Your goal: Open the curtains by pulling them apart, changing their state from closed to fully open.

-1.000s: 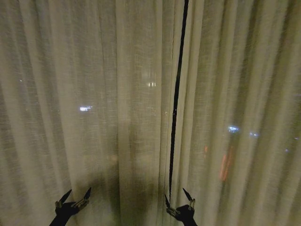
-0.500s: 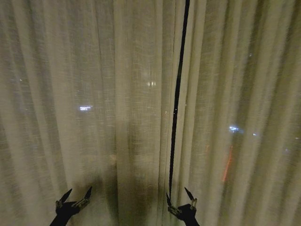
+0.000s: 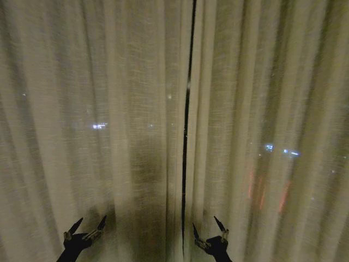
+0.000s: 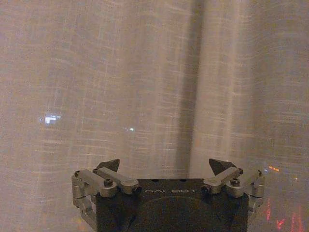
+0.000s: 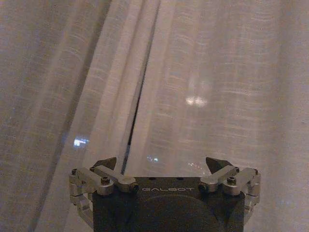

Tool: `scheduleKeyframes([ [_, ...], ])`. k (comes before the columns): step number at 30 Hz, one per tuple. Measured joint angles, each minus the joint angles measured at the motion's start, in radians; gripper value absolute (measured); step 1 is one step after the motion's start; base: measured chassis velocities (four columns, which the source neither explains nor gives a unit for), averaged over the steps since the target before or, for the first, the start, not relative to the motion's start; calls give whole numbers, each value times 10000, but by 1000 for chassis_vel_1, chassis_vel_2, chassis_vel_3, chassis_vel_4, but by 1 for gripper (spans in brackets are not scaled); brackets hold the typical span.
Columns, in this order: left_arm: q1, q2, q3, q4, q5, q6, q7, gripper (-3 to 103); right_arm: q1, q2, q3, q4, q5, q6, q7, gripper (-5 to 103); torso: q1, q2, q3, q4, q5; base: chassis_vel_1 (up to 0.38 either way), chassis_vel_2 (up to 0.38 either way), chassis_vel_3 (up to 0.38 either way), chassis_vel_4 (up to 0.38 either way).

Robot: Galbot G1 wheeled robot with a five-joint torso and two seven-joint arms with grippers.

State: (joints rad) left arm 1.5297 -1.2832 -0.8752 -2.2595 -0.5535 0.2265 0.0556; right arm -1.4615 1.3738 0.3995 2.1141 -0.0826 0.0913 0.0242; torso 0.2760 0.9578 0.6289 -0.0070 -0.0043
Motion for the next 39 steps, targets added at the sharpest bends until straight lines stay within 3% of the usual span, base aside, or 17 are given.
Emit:
scheduleKeyframes([
  [6, -26, 19, -1, 15, -4, 20, -13, 100, 0, 4, -170, -24, -168, 113, -12, 100, 0, 1, -1, 2, -7, 11, 84, -5, -97],
  [9, -39, 107, -79, -27, -29, 91, -58, 100, 293, 5, -525, -57, 44, -911, 260, 100, 0, 1, -2, 2, -3, 22, 39, -17, -41],
  [11, -29, 114, -90, -47, -32, 99, -61, 100, 386, 4, -596, -72, 187, -1147, 344, 100, -1, 1, -2, 2, -3, 0, 0, 0, 0],
  [14, 145, 103, -152, -240, -35, 144, -58, 100, 1005, 1, -796, -267, 1215, -2456, 870, 100, -3, 1, -2, 2, 4, 0, 0, 0, 0],
  [19, 338, 86, -271, -404, -29, 155, -60, 100, 1342, 0, -433, -362, 1843, -3159, 1380, 100, 0, 0, 0, 0, 0, 0, 0, 0, 0],
  [34, 487, -27, -243, -786, 124, 246, -63, 100, 2540, 1, -842, -1022, 2846, -3302, 1522, 100, -1, 1, -1, 1, -1, 0, 0, 0, 0],
  [38, 681, -62, -258, -1264, -64, 623, -65, 100, 2852, 1, -883, -1061, 3193, -3438, 1520, 100, -2, 1, -1, 1, 0, 0, 0, 0, 0],
  [39, 788, -54, -248, -1547, -261, 1043, -74, 100, 3000, 1, -886, -1081, 3267, -3478, 1526, 100, -2, 1, -1, 1, -1, 0, 0, 0, 0],
])
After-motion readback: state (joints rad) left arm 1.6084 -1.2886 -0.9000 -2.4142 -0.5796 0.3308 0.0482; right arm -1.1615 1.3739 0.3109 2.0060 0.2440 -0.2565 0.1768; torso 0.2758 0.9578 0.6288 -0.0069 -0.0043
